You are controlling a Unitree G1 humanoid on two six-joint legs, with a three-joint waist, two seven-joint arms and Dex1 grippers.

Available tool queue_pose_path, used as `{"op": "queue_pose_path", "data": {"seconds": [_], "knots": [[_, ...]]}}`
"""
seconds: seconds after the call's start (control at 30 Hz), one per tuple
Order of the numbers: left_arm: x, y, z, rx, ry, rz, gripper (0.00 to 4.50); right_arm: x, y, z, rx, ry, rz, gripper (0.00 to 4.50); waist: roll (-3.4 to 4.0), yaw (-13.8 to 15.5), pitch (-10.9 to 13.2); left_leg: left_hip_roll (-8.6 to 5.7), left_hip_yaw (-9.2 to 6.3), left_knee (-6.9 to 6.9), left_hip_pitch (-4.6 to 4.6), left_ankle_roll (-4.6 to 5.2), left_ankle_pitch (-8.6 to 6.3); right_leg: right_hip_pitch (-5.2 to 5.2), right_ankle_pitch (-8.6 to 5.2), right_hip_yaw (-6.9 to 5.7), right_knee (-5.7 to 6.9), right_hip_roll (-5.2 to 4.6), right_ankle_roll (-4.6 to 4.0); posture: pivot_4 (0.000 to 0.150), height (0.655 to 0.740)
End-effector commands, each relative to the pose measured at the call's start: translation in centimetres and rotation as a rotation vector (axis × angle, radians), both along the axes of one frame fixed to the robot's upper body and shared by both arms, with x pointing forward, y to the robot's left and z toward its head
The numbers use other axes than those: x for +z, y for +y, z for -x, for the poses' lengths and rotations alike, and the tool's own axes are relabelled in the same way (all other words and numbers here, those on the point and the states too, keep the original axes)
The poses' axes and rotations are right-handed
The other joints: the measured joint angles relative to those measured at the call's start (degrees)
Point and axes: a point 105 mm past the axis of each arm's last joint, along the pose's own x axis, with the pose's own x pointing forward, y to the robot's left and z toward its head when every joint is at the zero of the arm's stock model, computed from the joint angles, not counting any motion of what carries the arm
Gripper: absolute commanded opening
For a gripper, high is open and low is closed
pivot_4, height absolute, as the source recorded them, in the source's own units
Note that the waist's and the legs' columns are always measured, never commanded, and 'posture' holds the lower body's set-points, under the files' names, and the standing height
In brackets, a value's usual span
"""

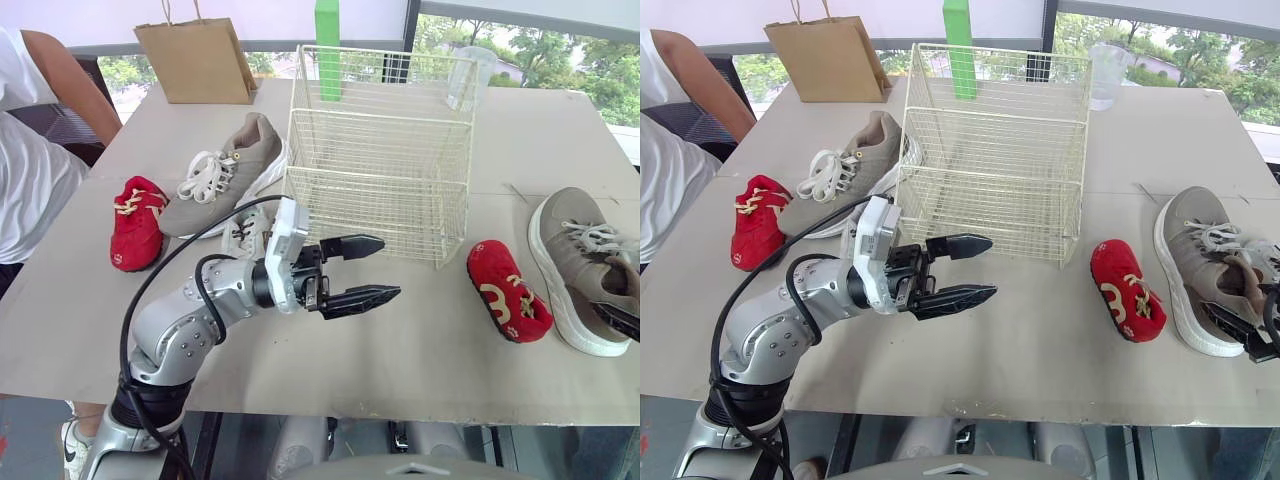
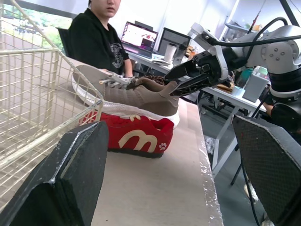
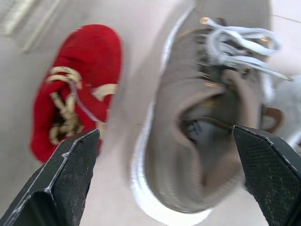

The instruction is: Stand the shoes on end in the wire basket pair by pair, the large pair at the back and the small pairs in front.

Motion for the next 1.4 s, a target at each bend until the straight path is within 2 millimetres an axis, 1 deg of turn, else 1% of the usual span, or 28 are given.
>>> {"op": "queue_pose_path", "data": {"seconds": [0.03, 0.07, 0.13, 0.2, 0.23, 0.33, 0.4, 0.43, 0.47, 0.53, 0.57, 0.7, 0.77, 0.83, 0.9, 1.03, 1.07, 1.13, 1.2, 1.23, 1.3, 1.4], "knots": [[1.0, -0.2, 0.9, -0.021, -0.045, 0.016, 4.50, -0.6, -0.7, 0.0, -0.001, 0.059, 0.068, 4.39, -0.02, 0.1, 0.0, 0.00, 0.00, 0.00, 0.00, 0.00, 0.00, 0.00, 0.00, 0.00, 0.00, 0.00, 0.00, 0.150, 0.7400], [1.0, -0.1, 0.9, -0.021, -0.045, 0.017, 4.50, -0.8, -0.9, 0.0, 0.001, 0.074, 0.078, 4.39, -0.07, 0.1, 0.0, 0.00, 0.00, 0.00, 0.00, 0.00, 0.00, 0.00, 0.00, -0.01, -0.01, -0.01, 0.00, 0.150, 0.7400], [0.9, 0.0, 0.9, -0.018, -0.042, 0.015, 4.50, -1.7, -1.9, -0.4, -0.036, 0.124, 0.083, 4.39, -0.19, 0.1, -0.1, 0.00, 0.00, 0.00, 0.01, 0.00, 0.00, 0.01, 0.00, -0.01, -0.01, 0.00, 0.00, 0.150, 0.7400], [0.9, 0.1, 0.9, -0.011, -0.043, 0.013, 4.50, -2.6, -2.0, -0.5, -0.024, 0.186, 0.082, 4.39, -0.25, 0.2, -0.1, 0.00, 0.01, 0.00, 0.02, 0.00, 0.00, 0.02, 0.00, 0.00, -0.02, -0.01, 0.00, 0.150, 0.7400], [0.9, 0.1, 0.9, -0.009, -0.044, 0.013, 4.50, -2.9, -2.0, -0.5, -0.022, 0.208, 0.073, 4.16, -0.25, 0.4, -0.1, 0.00, -0.01, 0.01, 0.01, 0.00, 0.00, 0.03, 0.00, -0.02, -0.03, -0.02, 0.00, 0.150, 0.7400], [0.8, 0.3, 0.9, -0.001, -0.043, 0.010, 4.50, -3.8, -1.8, -0.7, 0.001, 0.259, 0.077, 3.21, -0.25, 1.1, -0.1, 0.00, -0.04, 0.00, 0.00, 0.00, 0.00, 0.02, -0.01, -0.05, -0.02, 0.00, 0.00, 0.150, 0.7400], [0.6, 0.5, 0.9, 0.003, -0.042, 0.009, 4.50, -4.4, -1.8, -0.6, 0.039, 0.291, 0.126, 1.99, -0.25, 1.2, -0.1, 0.00, -0.07, 0.00, -0.03, 0.00, 0.00, 0.02, -0.01, -0.10, -0.03, -0.02, 0.00, 0.150, 0.7400], [0.6, 0.5, 0.9, 0.005, -0.042, 0.008, 4.50, -4.6, -1.8, -0.7, 0.052, 0.296, 0.151, 1.74, -0.25, 1.2, -0.1, 0.00, -0.07, 0.00, -0.03, 0.00, 0.00, 0.02, -0.01, -0.09, -0.03, -0.02, 0.00, 0.150, 0.7400], [0.5, 0.6, 0.9, 0.007, -0.042, 0.008, 4.50, -4.7, -1.8, -0.8, 0.059, 0.296, 0.163, 1.38, -0.25, 1.1, -0.1, -0.01, -0.05, 0.00, -0.03, 0.00, 0.00, 0.02, -0.01, -0.07, -0.04, -0.03, 0.00, 0.150, 0.7400], [0.5, 0.7, 0.9, 0.012, -0.042, 0.009, 4.50, -4.6, -1.8, -1.0, 0.074, 0.288, 0.177, 0.38, -0.26, 1.2, -0.1, 0.00, -0.04, 0.00, -0.03, 0.00, 0.00, 0.03, -0.01, -0.07, -0.07, -0.03, 0.01, 0.150, 0.7400], [0.5, 0.7, 0.8, 0.014, -0.043, 0.010, 4.50, -4.6, -1.7, -1.1, 0.080, 0.285, 0.183, 0.06, -0.28, 1.2, -0.1, -0.01, -0.06, 0.01, -0.04, 0.00, 0.00, 0.04, -0.01, -0.09, -0.09, -0.04, 0.02, 0.150, 0.7400], [0.4, 0.6, 0.8, 0.020, -0.046, 0.014, 4.50, -4.4, -1.8, -1.3, 0.079, 0.259, 0.193, 0.06, -0.32, 1.1, -0.2, -0.01, -0.06, 0.02, -0.03, 0.01, 0.00, 0.11, -0.01, -0.09, -0.19, -0.04, 0.03, 0.150, 0.7400], [0.4, 0.6, 0.8, 0.021, -0.048, 0.014, 4.50, -3.9, -1.7, -1.5, 0.082, 0.229, 0.182, 0.06, -0.33, 1.1, -0.2, 0.00, -0.06, 0.02, -0.03, 0.01, 0.00, 0.11, -0.01, -0.09, -0.19, -0.04, 0.03, 0.150, 0.7400], [0.4, 0.6, 0.7, 0.022, -0.052, 0.015, 4.50, -3.3, -1.7, -1.7, 0.090, 0.199, 0.207, 0.06, -0.33, 1.1, -0.2, 0.00, -0.06, 0.02, -0.02, 0.01, 0.00, 0.11, 0.00, -0.08, -0.19, -0.03, 0.03, 0.150, 0.7400], [0.5, 0.7, 0.6, 0.025, -0.052, 0.019, 4.50, -1.9, -1.6, -1.9, 0.096, 0.129, 0.242, 0.06, -0.33, 1.0, -0.2, 0.00, -0.06, 0.02, -0.01, 0.01, 0.00, 0.11, 0.00, -0.08, -0.18, -0.03, 0.03, 0.150, 0.7400], [0.8, 0.9, 0.2, 0.026, -0.038, 0.043, 4.50, 0.1, -1.8, -2.0, 0.083, 0.025, 0.304, 0.06, -0.22, 1.0, -0.1, 0.00, -0.02, 0.02, -0.02, 0.01, 0.00, 0.08, 0.00, -0.05, -0.17, -0.03, 0.03, 0.150, 0.7400], [0.9, 0.9, 0.1, 0.024, -0.035, 0.053, 4.50, 1.0, -1.8, -2.0, 0.086, -0.025, 0.337, 0.06, -0.21, 1.1, -0.1, 0.00, -0.03, 0.01, -0.02, 0.00, 0.00, 0.07, -0.01, -0.05, -0.16, -0.02, 0.03, 0.150, 0.7400], [1.5, 0.9, -0.2, 0.018, -0.019, 0.084, 4.50, 2.9, -1.7, -2.2, 0.074, -0.133, 0.343, 0.06, -0.22, 1.0, -0.1, 0.01, -0.06, 0.00, -0.03, 0.00, 0.00, 0.06, -0.01, -0.09, -0.16, 0.01, 0.03, 0.150, 0.7400], [2.2, 0.9, -0.5, 0.014, -0.006, 0.118, 4.50, 4.4, -1.8, -2.4, 0.057, -0.207, 0.360, 0.06, -0.19, 1.0, -0.1, 0.02, -0.06, 0.01, -0.03, 0.00, 0.00, 0.06, -0.01, -0.09, -0.16, 0.02, 0.03, 0.150, 0.7400], [2.9, 0.9, -0.8, 0.008, 0.003, 0.145, 4.50, 5.6, -1.8, -2.7, 0.054, -0.263, 0.384, 0.06, -0.20, 1.0, -0.1, 0.01, -0.02, 0.02, -0.01, 0.00, 0.00, 0.06, 0.00, -0.07, -0.13, 0.00, 0.04, 0.150, 0.7400], [4.7, 0.9, -1.4, -0.001, 0.037, 0.223, 4.50, 8.6, -1.0, -3.7, 0.091, -0.406, 0.461, 0.06, -0.18, 0.8, -0.1, 0.01, -0.03, 0.04, -0.01, 0.00, 0.00, 0.07, 0.00, -0.06, -0.12, 0.01, 0.04, 0.150, 0.7400], [8.8, 1.0, -2.9, 0.025, 0.066, 0.365, 4.50, 13.1, 1.5, -5.5, 0.207, -0.596, 0.561, 0.06, -0.03, 0.5, 0.0, -0.01, 0.05, 0.09, 0.03, 0.00, 0.00, 0.01, 0.00, -0.01, 0.05, 0.00, 0.04, 0.150, 0.7400]]}}
